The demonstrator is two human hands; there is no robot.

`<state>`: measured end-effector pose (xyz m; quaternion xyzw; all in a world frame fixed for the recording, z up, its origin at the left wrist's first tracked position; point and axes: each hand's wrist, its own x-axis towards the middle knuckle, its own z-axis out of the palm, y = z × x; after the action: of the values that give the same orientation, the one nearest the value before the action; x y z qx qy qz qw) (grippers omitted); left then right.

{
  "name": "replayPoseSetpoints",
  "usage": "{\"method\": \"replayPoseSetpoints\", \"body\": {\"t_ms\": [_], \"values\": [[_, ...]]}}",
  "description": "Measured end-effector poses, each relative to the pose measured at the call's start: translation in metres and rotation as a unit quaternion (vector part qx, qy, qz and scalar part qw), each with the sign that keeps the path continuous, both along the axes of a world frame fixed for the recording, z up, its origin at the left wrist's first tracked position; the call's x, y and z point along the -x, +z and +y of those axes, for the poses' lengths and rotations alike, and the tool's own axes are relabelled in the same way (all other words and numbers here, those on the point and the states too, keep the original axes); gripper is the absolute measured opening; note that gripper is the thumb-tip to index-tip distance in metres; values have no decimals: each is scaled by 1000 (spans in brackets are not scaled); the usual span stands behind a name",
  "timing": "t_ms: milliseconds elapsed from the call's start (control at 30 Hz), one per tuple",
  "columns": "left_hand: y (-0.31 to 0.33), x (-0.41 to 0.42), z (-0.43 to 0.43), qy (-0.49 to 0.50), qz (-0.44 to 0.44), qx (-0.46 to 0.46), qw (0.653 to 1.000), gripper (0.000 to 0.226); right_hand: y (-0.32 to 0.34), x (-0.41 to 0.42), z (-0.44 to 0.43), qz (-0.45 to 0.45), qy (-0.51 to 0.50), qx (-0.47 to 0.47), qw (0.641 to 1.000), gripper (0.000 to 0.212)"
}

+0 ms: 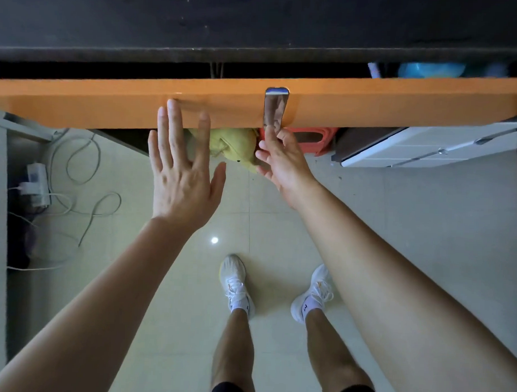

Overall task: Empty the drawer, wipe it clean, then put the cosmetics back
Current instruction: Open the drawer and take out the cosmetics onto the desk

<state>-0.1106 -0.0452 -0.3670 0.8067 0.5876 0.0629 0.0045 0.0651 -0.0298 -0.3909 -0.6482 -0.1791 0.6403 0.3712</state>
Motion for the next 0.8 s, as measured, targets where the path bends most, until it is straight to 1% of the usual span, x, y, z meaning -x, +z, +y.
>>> {"method": "replayPoseSetpoints", "body": {"t_ms": [67,133,233,333,500,567,700,767,800], "values": [[0,4,-16,-3,-6,-9,1000,68,0,4,-20,-24,5,-4,1000,34],[2,8,-32,-8,-15,-30,999,67,0,9,-40,-29,3,2,1000,29],[7,15,-59,-19,-21,-51,998,67,-1,17,-71,-50,4,18,999,33],[14,23,-88,-29,-21,-35,999,66,1,21,-101,-74,11,29,997,36],[29,35,-124,-36,-18,-14,999,65,9,32,-140,-88,14,59,994,35],[38,33,-127,-48,-18,-9,999,64,13,35,-153,-95,8,68,993,32],[52,21,-125,-51,3,37,998,67,24,37,-177,-98,7,91,991,28],[53,16,-127,-49,18,55,997,68,28,33,-187,-133,32,89,987,32],[53,13,-129,-43,23,59,997,68,30,28,-191,-167,45,80,982,35]]}}
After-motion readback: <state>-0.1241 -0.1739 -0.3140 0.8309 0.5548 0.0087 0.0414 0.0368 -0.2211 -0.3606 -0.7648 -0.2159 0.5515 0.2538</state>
